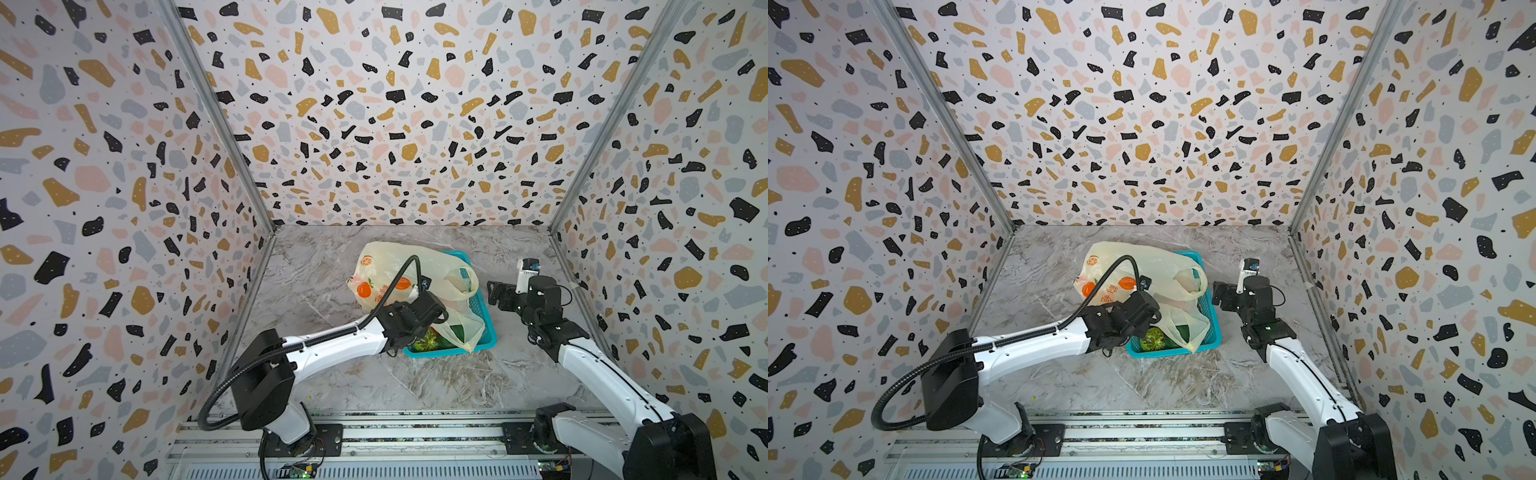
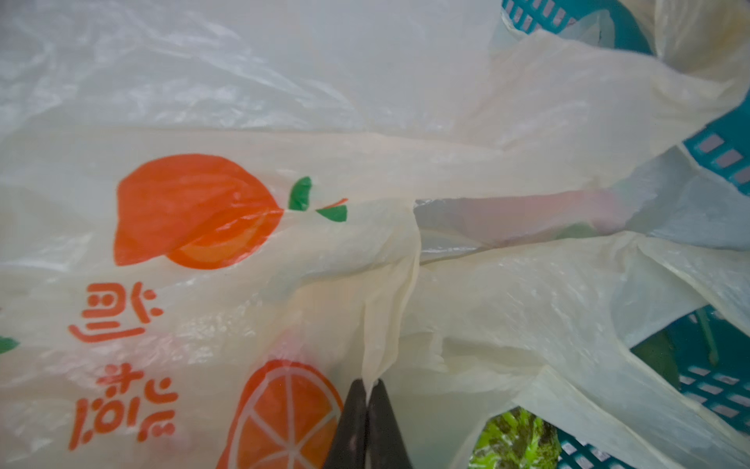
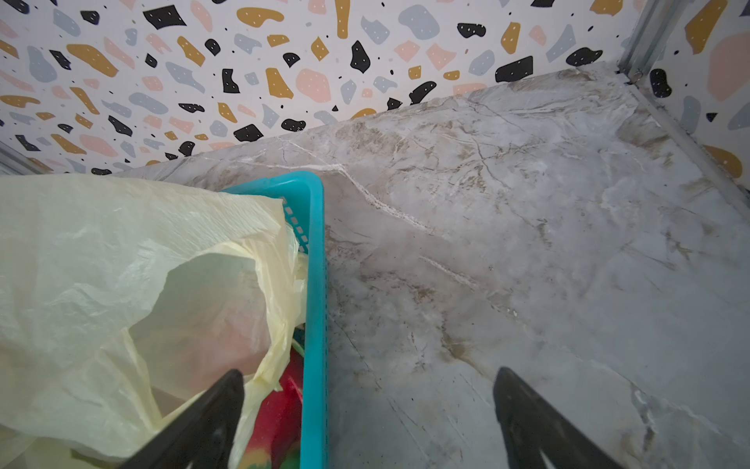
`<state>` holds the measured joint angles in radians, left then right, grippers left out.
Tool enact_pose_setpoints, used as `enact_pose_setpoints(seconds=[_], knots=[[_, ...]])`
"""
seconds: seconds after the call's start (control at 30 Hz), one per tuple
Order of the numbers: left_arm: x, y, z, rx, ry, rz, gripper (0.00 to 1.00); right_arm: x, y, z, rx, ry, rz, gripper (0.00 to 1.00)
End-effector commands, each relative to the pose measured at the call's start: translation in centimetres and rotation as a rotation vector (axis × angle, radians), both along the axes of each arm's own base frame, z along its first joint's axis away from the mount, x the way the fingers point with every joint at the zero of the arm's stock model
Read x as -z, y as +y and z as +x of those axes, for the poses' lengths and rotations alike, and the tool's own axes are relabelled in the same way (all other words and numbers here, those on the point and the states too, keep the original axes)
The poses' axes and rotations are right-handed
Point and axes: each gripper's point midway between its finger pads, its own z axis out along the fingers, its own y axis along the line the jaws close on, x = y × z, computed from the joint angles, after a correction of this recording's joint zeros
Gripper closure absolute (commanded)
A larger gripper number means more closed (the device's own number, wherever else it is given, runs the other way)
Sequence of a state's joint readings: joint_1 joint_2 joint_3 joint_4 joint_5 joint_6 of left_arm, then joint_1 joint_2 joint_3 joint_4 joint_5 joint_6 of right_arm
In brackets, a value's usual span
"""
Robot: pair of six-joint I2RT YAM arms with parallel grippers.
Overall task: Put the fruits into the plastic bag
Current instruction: 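Reach the left gripper to the cream bag's edge and grasp it, then lift the bag with the left gripper while the right gripper grasps its other edge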
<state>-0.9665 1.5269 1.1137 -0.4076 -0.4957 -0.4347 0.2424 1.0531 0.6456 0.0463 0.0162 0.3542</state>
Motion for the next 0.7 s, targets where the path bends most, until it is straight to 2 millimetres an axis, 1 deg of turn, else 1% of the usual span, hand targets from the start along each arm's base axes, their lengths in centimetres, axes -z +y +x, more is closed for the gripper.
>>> enact_pose_setpoints(seconds=[0.0, 0.03, 0.13, 0.2, 0.27, 0.37, 0.47, 0.57, 0.67], knots=[[-4.8, 0.0, 0.9, 0.012, -0.061, -0.217, 1.0, -2.5, 1.6, 0.3, -0.067, -0.032, 0.024, 0.05], [-5.9, 0.3, 1.0, 0.02, -0.069, -0.257, 1.0, -2.8, 2.0, 0.2, -0.085, -0.035, 0.03, 0.05], [-9.0, 1.1, 1.2, 0.072, -0.077, -0.394, 1.0, -3.9, 4.2, -0.1, -0.182, -0.046, 0.045, 0.05], [-10.5, 2.0, 1.3, 0.104, -0.072, -0.466, 1.0, -5.1, 6.1, -0.4, -0.274, -0.061, 0.058, 0.06], [-11.4, 2.9, 1.3, 0.127, -0.064, -0.505, 1.0, -6.5, 8.5, -1.2, -0.392, -0.081, 0.074, 0.05], [-11.8, 4.2, 1.5, 0.135, -0.05, -0.513, 1.0, -8.4, 11.9, -2.4, -0.538, -0.113, 0.07, 0.05], [-11.5, 5.4, 1.8, 0.113, -0.032, -0.501, 1.0, -10.0, 14.5, -3.6, -0.65, -0.139, 0.045, 0.05], [-11.4, 6.2, 2.1, 0.099, -0.025, -0.507, 1.0, -11.2, 16.5, -4.4, -0.729, -0.148, 0.033, 0.05], [-11.5, 6.9, 2.3, 0.083, -0.03, -0.506, 1.0, -11.7, 17.9, -4.8, -0.781, -0.147, 0.025, 0.05]])
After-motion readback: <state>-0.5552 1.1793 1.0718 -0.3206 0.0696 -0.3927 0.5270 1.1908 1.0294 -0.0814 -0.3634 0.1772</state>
